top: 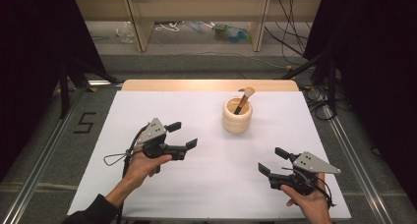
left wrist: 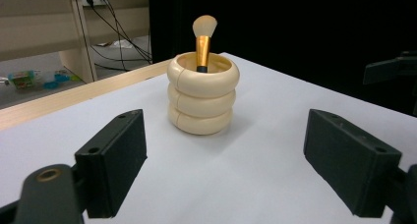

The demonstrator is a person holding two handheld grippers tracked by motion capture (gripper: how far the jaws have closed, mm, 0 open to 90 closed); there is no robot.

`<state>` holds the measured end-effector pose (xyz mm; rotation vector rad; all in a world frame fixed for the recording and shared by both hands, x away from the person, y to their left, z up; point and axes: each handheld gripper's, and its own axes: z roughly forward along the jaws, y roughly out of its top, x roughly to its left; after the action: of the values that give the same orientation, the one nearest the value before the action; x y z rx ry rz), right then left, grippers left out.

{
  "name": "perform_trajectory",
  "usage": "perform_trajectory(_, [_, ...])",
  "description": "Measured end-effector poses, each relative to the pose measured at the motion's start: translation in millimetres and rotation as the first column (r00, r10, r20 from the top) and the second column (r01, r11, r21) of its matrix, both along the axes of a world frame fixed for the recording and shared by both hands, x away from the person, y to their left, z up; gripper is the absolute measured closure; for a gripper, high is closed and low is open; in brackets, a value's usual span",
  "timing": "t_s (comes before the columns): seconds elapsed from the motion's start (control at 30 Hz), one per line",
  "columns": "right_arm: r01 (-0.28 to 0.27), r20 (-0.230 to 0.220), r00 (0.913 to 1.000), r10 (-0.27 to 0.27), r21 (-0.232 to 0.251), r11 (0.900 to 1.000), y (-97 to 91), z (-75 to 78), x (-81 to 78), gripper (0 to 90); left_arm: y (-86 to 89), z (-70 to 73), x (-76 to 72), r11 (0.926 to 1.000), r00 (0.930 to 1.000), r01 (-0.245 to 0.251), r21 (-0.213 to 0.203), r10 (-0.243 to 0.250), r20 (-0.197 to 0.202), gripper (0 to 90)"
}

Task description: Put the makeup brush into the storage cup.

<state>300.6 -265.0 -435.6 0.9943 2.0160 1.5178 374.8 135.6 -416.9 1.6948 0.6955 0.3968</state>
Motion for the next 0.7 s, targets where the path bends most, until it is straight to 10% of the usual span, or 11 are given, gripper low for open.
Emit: perform_trajectory(0.7, [0.005, 0.001, 1.0, -0.005, -0.014, 0.9999, 0.3, 0.3, -0.5, 20.4, 19.0, -2.3, -27.7, 0.9999, 0.9997, -0.002, 0.01, 0.002, 0.026, 16.5])
